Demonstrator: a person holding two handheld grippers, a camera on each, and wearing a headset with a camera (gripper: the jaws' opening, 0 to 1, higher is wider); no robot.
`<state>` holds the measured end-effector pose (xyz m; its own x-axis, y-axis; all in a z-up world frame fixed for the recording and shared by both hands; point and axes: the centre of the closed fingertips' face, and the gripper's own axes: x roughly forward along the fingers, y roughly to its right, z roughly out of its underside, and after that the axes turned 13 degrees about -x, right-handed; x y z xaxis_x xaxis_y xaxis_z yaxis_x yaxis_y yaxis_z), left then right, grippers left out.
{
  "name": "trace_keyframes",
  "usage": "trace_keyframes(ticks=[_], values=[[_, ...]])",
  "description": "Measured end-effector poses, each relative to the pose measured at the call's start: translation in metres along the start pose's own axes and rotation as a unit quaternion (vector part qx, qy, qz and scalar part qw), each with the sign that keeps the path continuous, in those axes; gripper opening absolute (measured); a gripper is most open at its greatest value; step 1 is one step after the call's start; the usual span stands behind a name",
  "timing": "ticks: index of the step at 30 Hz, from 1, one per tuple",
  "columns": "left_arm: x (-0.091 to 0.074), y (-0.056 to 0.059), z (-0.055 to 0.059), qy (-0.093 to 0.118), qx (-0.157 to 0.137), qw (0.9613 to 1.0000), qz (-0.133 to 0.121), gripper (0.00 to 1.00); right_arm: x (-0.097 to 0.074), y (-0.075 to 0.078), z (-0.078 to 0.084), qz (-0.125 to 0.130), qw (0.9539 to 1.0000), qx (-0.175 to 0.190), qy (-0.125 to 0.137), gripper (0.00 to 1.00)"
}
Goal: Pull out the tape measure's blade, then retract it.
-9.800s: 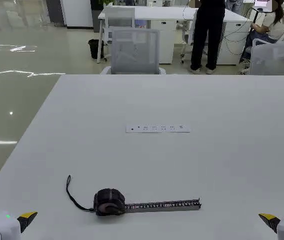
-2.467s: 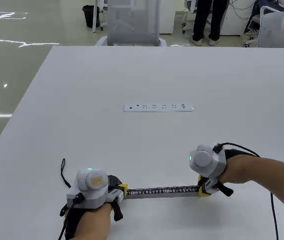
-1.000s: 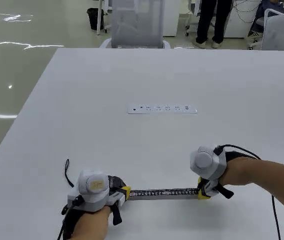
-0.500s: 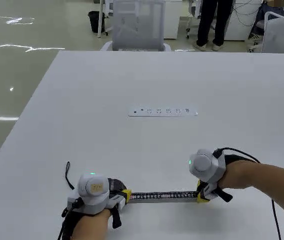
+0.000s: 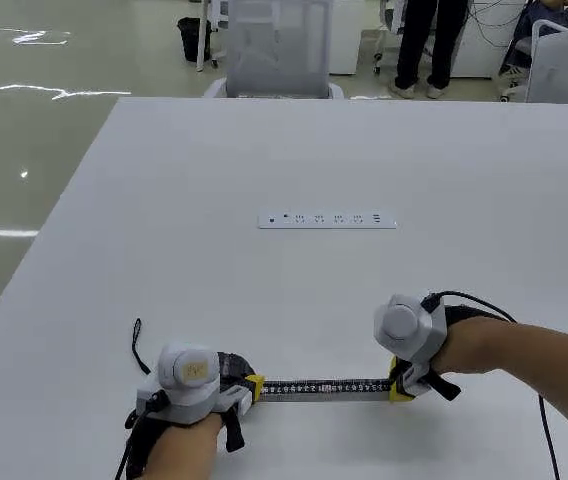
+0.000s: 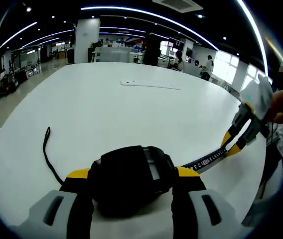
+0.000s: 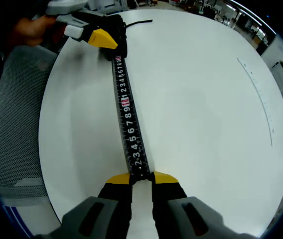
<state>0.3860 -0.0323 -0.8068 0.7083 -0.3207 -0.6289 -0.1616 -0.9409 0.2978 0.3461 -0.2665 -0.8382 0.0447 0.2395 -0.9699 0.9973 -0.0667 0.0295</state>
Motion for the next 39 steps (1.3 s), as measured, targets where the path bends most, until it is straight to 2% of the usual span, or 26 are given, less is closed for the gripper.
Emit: trace_keyframes(ticks=[30, 39], values=[[0.000, 0.000, 0.000, 0.000, 0.001, 1.0000, 0.001, 0.60, 0.005, 0.000, -0.017, -0.006, 1.0000, 0.002, 0.006, 0.14], [0.000, 0.000, 0.000, 0.000, 0.001, 1.0000, 0.001, 0.60, 0.006, -0.001, -0.023, -0.007, 0.9999, -0.007, 0.004, 0.14]])
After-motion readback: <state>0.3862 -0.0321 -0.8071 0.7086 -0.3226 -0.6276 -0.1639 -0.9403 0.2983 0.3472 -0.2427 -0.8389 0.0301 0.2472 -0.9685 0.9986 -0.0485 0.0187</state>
